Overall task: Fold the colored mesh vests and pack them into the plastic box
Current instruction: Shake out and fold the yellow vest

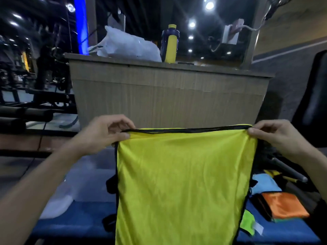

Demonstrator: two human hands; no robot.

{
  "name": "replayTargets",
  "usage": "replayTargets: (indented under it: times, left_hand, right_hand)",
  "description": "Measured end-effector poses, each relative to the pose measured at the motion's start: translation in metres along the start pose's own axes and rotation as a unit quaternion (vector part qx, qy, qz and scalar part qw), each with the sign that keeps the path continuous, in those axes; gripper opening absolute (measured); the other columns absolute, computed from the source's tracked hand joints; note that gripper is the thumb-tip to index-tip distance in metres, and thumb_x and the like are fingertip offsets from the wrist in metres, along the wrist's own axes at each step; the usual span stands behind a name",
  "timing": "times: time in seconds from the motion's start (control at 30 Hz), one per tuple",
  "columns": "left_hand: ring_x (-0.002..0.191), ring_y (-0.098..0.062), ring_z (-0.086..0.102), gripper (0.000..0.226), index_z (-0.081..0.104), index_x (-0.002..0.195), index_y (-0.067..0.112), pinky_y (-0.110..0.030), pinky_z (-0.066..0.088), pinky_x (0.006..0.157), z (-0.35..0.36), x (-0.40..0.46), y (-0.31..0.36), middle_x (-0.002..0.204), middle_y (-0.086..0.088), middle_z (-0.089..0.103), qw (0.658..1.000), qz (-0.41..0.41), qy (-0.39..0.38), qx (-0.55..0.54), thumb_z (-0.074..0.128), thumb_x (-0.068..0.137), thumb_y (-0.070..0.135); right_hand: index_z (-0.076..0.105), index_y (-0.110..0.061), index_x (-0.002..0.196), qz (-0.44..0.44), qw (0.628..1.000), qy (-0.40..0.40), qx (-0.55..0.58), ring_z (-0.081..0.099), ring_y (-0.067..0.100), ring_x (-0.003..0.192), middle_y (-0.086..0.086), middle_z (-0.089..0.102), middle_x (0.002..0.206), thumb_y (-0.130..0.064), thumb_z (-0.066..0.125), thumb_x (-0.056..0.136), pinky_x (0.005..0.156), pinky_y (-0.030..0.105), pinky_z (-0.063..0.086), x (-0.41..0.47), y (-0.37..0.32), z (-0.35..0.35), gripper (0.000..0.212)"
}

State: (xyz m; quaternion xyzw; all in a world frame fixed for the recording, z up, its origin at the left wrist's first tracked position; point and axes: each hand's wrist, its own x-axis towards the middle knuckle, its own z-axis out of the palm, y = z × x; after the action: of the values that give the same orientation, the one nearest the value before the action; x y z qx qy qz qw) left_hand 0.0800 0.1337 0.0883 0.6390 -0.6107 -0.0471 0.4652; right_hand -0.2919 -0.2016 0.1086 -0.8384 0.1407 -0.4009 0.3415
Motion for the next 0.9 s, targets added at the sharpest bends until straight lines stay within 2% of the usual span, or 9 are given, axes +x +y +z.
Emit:
replayTargets:
  times: [0.2, 0.3, 0.37, 0.47, 0.6, 0.67, 0.77, 0.83, 0.9]
  left_hand:
    - [0.068, 0.000, 0.064, 0.020, 0.079, 0.086, 0.031, -0.016, 0.050, 0.067, 0.007, -0.008, -0.013, 0.077, 0.004, 0.073, 0.995, -0.008, 0.042, 0.090, 0.089, 0.072, 0.021]
    - [0.068, -0.007, 0.067, 0.024, 0.079, 0.086, 0.030, -0.022, 0.053, 0.067, 0.007, -0.009, -0.015, 0.076, 0.000, 0.075, 0.998, -0.033, 0.015, 0.046, 0.091, 0.066, 0.036]
    - [0.069, -0.010, 0.066, 0.033, 0.079, 0.082, 0.024, -0.022, 0.051, 0.065, 0.006, -0.010, -0.021, 0.075, -0.005, 0.075, 0.999, -0.054, 0.004, 0.001, 0.093, 0.063, 0.046]
    - [0.073, -0.009, 0.064, 0.029, 0.077, 0.078, 0.018, -0.018, 0.051, 0.070, 0.006, -0.012, -0.026, 0.077, -0.004, 0.072, 0.992, -0.093, -0.011, -0.081, 0.084, 0.078, 0.046]
    - [0.075, -0.008, 0.063, 0.017, 0.073, 0.075, 0.015, -0.016, 0.051, 0.073, 0.008, -0.016, -0.027, 0.078, -0.001, 0.067, 0.973, -0.121, -0.053, -0.191, 0.065, 0.089, 0.020]
    - [0.072, -0.008, 0.063, 0.020, 0.074, 0.073, 0.016, -0.018, 0.054, 0.070, 0.006, -0.016, -0.030, 0.075, -0.001, 0.065, 0.959, -0.142, -0.056, -0.237, 0.062, 0.090, 0.017]
    - [0.066, -0.004, 0.062, 0.026, 0.074, 0.067, 0.017, -0.017, 0.054, 0.064, 0.002, -0.015, -0.035, 0.069, 0.002, 0.064, 0.949, -0.155, -0.044, -0.272, 0.060, 0.088, 0.014]
    - [0.060, -0.003, 0.060, 0.025, 0.073, 0.061, 0.019, -0.015, 0.052, 0.059, -0.001, -0.014, -0.039, 0.064, 0.004, 0.063, 0.944, -0.159, -0.037, -0.288, 0.064, 0.084, 0.015]
    - [0.057, -0.002, 0.060, 0.020, 0.072, 0.059, 0.019, -0.014, 0.051, 0.056, -0.006, -0.012, -0.043, 0.062, 0.005, 0.063, 0.940, -0.166, -0.055, -0.293, 0.085, 0.072, 0.028]
  right_hand:
    - [0.079, -0.020, 0.070, 0.022, 0.992, -0.033, -0.121, 0.068, 0.021, 0.068, 0.007, 0.075, 0.074, -0.041, 0.083, 0.066, 0.063, 0.024, 0.051, 0.001, 0.017, 0.013, 0.022]
    - [0.079, -0.027, 0.071, 0.040, 0.987, -0.039, -0.148, 0.072, 0.023, 0.070, 0.000, 0.077, 0.075, -0.075, 0.083, 0.057, 0.066, 0.034, 0.053, -0.002, 0.023, 0.024, 0.050]
    - [0.078, -0.032, 0.074, 0.048, 0.990, -0.030, -0.126, 0.070, 0.021, 0.064, 0.002, 0.076, 0.075, -0.085, 0.076, 0.048, 0.061, 0.039, 0.053, -0.002, 0.030, 0.029, 0.059]
    - [0.079, -0.025, 0.078, 0.060, 0.995, -0.007, -0.078, 0.070, 0.022, 0.070, 0.010, 0.077, 0.078, -0.073, 0.084, 0.054, 0.067, 0.038, 0.055, 0.000, 0.039, 0.038, 0.053]
    - [0.080, -0.020, 0.079, 0.079, 0.997, -0.004, -0.015, 0.065, 0.019, 0.075, 0.020, 0.075, 0.087, -0.034, 0.083, 0.072, 0.068, 0.023, 0.053, -0.002, 0.041, 0.050, 0.016]
    - [0.080, -0.017, 0.079, 0.093, 0.996, -0.003, 0.013, 0.063, 0.023, 0.076, 0.024, 0.073, 0.090, -0.031, 0.079, 0.076, 0.069, 0.032, 0.054, -0.005, 0.044, 0.052, 0.014]
    - [0.080, -0.013, 0.081, 0.112, 0.993, -0.004, 0.034, 0.063, 0.029, 0.081, 0.027, 0.072, 0.092, -0.043, 0.087, 0.072, 0.081, 0.046, 0.051, -0.010, 0.049, 0.052, 0.033]
    - [0.080, -0.009, 0.078, 0.114, 0.993, -0.025, 0.025, 0.064, 0.027, 0.080, 0.028, 0.072, 0.090, -0.041, 0.091, 0.068, 0.078, 0.038, 0.052, -0.012, 0.051, 0.053, 0.035]
    - [0.080, -0.007, 0.072, 0.118, 0.991, -0.054, 0.030, 0.065, 0.021, 0.076, 0.026, 0.073, 0.085, -0.025, 0.088, 0.070, 0.069, 0.024, 0.054, -0.014, 0.052, 0.054, 0.020]
